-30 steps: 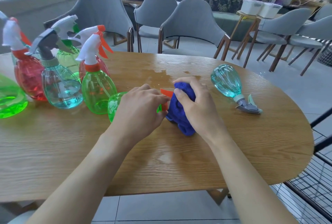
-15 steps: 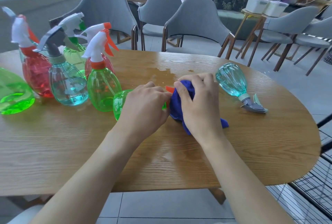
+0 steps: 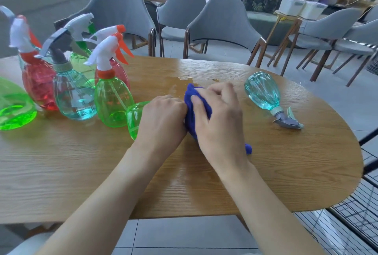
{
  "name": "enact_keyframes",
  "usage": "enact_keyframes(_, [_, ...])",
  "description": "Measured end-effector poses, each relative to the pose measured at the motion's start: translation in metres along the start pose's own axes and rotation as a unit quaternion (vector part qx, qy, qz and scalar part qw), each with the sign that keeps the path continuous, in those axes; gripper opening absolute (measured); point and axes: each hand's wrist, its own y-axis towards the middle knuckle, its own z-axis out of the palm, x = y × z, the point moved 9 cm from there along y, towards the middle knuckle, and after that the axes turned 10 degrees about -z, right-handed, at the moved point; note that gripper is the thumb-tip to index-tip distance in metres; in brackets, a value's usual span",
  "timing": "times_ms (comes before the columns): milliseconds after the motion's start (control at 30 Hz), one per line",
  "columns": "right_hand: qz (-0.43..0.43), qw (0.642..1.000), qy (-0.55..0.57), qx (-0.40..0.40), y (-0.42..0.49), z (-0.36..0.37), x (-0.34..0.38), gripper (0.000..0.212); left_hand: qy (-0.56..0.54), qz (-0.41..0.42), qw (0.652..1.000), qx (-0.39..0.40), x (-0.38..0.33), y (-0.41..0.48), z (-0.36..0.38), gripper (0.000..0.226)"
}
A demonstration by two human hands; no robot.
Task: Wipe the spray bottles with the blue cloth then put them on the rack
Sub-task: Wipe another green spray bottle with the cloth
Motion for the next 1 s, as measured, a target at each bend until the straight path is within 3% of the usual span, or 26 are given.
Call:
enact_keyframes(133, [-0.024,0.997,-0.056,0.040,0.000,0.010,0.003,0.022,-0.014,-0.016,1.000,-0.007,0.007,0.002,0.000,0.033])
enact_keyframes(200, [0.001,0.996,-0.082,0.045,0.000,0.006,-0.008,0.022,-0.015,-0.021,1.000,0.013,0.009,0.001,0.004,0.019])
enact_keyframes(300, [0.038,0.993,-0.096,0.062,-0.003,0.007,-0.015,0.023,-0.011,-0.018,1.000,0.015,0.006,-0.001,0.007,0.019])
enact_keyframes(433, [-0.016,0.994,-0.040,0.098,-0.001,0.016,0.003,0.025,0.025,-0.012,1.000,-0.004,0.002,-0.001,-0.003,0.039])
enact_keyframes(500, [-0.037,0.990,-0.034,0.129,0.000,0.020,0.008,0.027,0.028,0.004,1.000,-0.003,-0.002,-0.002,-0.006,0.037])
enact_keyframes(733, [0.060,0.976,-0.089,0.192,0.002,0.021,-0.016,0.028,0.018,0.027,0.999,0.022,-0.008,-0.006,0.004,0.055])
enact_keyframes(1000, [-0.004,0.988,0.018,0.153,0.003,0.019,-0.002,0.031,-0.025,0.032,0.999,-0.007,-0.006,-0.010,-0.003,0.052])
